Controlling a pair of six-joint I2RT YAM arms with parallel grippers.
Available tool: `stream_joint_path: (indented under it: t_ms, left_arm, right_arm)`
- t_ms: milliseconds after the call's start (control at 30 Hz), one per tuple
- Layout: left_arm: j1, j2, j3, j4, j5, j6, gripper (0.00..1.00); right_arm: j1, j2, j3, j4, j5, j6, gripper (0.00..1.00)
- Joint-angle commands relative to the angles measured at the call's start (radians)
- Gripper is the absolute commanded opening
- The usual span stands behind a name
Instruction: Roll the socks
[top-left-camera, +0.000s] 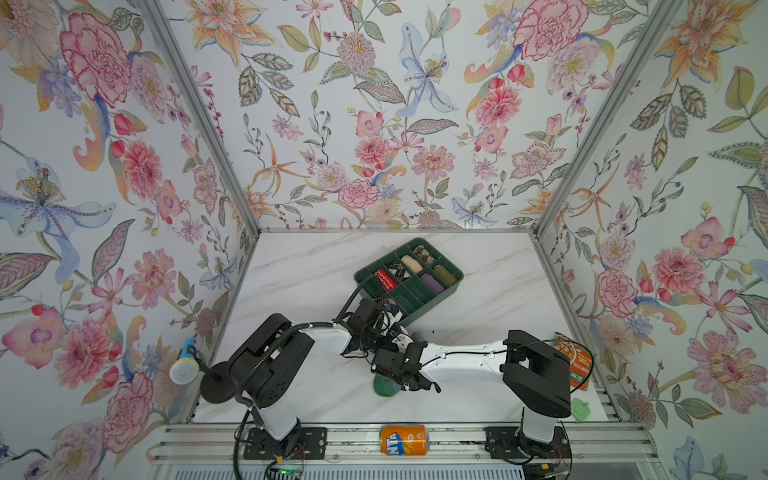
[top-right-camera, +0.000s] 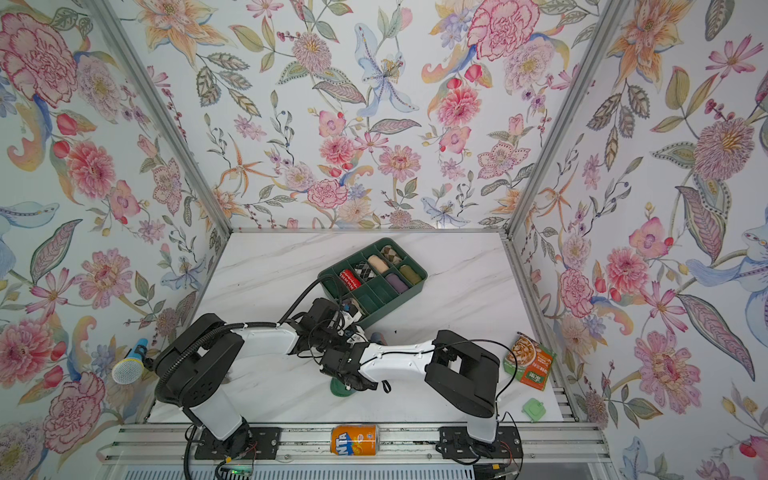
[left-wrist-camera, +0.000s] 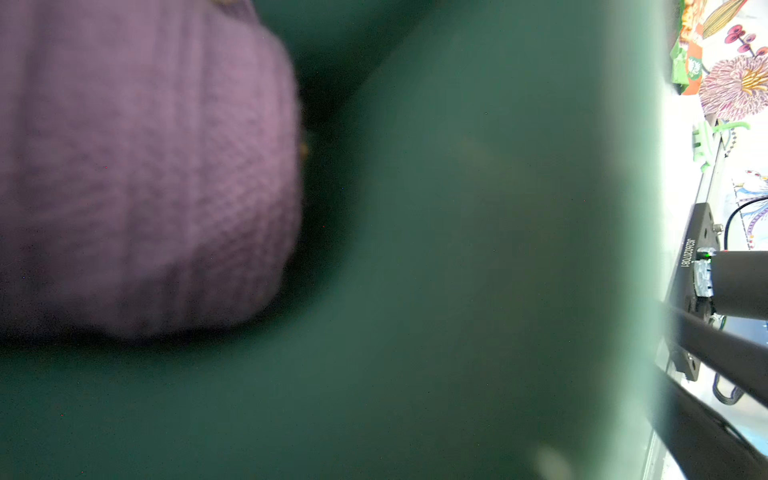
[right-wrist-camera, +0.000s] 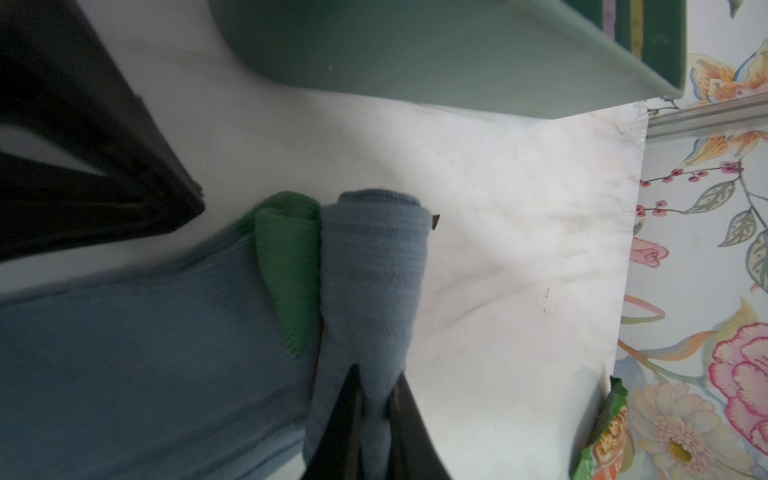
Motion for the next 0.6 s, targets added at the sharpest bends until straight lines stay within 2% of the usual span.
stream_joint_path:
  t_ms: [0, 567]
  left_arm:
    - [0.011, -0.013, -0.025, 0.023, -0.010, -0.043, 0.07]
    - [0.124, 0.000, 0.060, 0.036, -0.055, -0.003, 0.08]
  right_arm:
    - [0.055, 0.000, -0.023, 0.053, -0.072, -0.074, 0.13]
    - [0.058, 0.019, -0.039, 0.053, -0.076, -0.072, 0.13]
